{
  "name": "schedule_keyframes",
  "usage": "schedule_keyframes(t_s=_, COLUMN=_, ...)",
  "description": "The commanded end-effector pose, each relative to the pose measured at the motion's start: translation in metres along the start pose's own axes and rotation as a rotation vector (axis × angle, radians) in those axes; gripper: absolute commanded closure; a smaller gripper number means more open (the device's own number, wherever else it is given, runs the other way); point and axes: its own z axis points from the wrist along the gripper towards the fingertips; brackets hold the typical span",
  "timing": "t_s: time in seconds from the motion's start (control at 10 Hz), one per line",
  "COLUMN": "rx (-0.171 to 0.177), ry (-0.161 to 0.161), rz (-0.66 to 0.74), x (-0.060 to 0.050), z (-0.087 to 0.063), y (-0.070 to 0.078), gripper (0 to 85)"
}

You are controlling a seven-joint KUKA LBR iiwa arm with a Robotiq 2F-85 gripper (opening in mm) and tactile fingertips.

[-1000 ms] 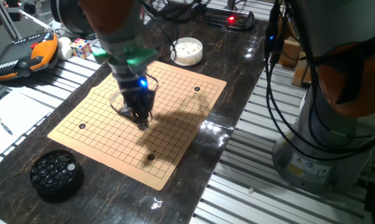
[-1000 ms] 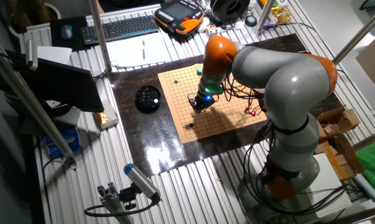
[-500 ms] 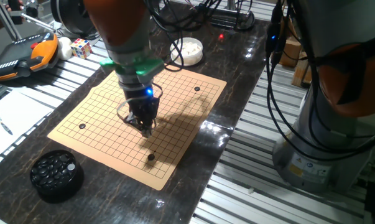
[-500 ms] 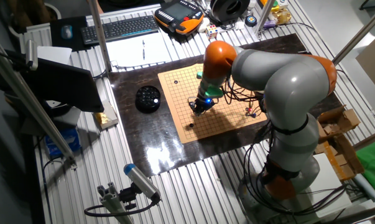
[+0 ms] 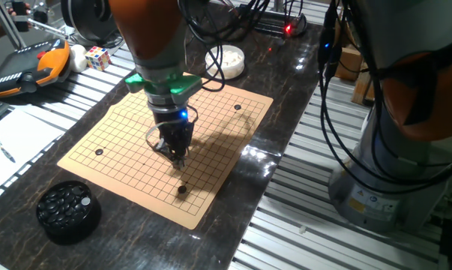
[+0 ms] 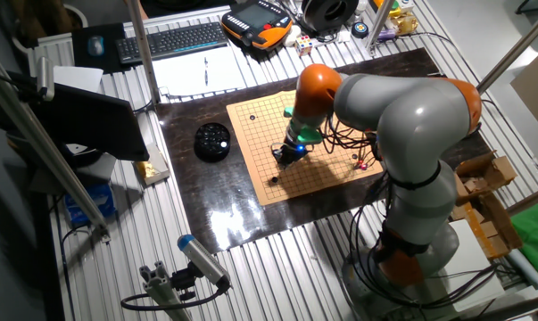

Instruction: Play the first move as black on the 3-4 point in the upper right corner of the Go board

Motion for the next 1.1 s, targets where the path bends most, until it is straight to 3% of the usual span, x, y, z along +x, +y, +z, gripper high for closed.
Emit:
schedule_keyframes(t_s=0.0, rx=-0.001, ry=-0.002, rz=-0.006, x=0.0, z=0.003, y=-0.002, gripper=84.3)
schedule_keyframes(t_s=0.3, rx=-0.013, ry=0.0, rz=-0.029, x=0.001, z=0.013, y=-0.01, gripper=84.3)
schedule_keyframes(t_s=1.0, rx=-0.043, ry=0.015, rz=-0.04, x=0.01, z=0.024, y=-0.013, gripper=84.3)
